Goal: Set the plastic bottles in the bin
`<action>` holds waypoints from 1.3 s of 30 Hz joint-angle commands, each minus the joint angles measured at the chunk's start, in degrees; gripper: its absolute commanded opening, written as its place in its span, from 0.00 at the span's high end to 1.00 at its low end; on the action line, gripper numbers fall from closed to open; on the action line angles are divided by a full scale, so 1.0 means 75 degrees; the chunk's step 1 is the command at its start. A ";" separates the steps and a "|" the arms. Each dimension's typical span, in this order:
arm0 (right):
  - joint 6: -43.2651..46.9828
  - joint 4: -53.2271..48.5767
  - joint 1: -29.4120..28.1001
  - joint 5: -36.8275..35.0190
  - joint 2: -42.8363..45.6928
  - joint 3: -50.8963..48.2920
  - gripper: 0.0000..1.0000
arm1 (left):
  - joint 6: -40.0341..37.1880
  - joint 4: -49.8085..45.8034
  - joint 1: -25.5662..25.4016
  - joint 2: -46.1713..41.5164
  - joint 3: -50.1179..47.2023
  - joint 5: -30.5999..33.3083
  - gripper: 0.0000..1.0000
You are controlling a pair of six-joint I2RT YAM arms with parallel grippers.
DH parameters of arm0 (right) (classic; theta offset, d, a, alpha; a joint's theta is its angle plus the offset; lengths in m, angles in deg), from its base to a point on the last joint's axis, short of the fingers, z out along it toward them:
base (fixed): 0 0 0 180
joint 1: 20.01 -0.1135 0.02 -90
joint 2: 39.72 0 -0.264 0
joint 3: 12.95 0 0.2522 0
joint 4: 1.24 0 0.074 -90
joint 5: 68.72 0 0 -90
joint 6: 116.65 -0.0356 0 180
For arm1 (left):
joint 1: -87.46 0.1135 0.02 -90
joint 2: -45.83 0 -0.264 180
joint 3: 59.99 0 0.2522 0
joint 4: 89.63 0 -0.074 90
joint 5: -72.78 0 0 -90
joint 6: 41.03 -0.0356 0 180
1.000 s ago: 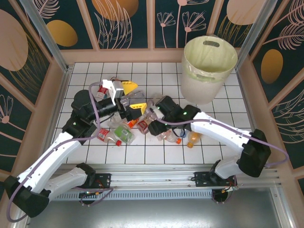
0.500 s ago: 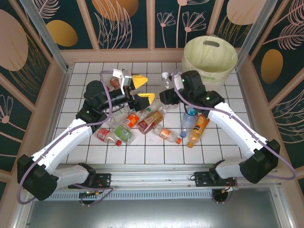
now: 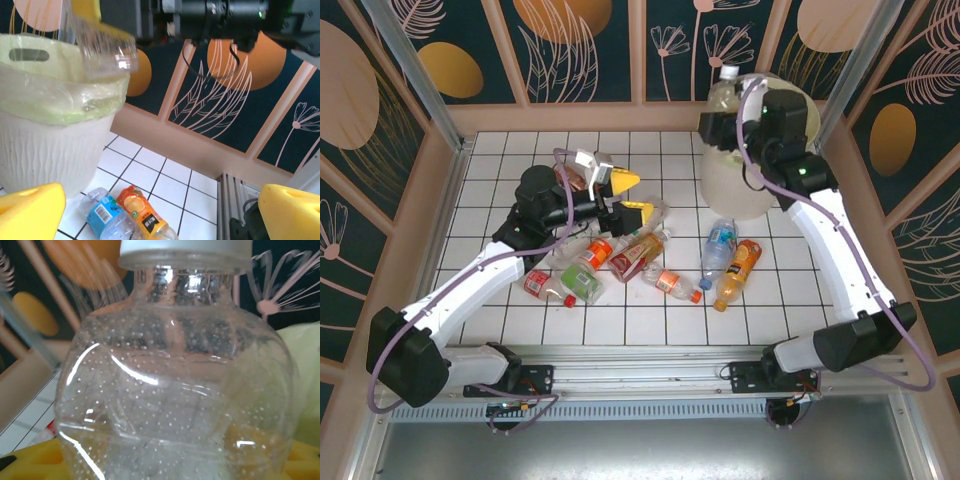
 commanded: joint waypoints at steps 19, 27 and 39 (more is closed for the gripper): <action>-0.0954 -0.2185 0.1871 -0.0823 -0.3092 0.3105 0.40 | -0.0840 -0.1136 -0.0042 0.0410 0.0505 -0.0472 0.01; -0.1067 -0.2657 0.2089 -0.0319 -0.3815 0.3518 0.39 | -0.0890 -0.1188 -0.0042 0.0410 0.0501 -0.0423 0.01; -0.1184 -0.3004 0.2222 0.0145 -0.4759 0.3878 0.38 | -0.0931 -0.1183 -0.0064 0.0421 0.0482 -0.0602 0.01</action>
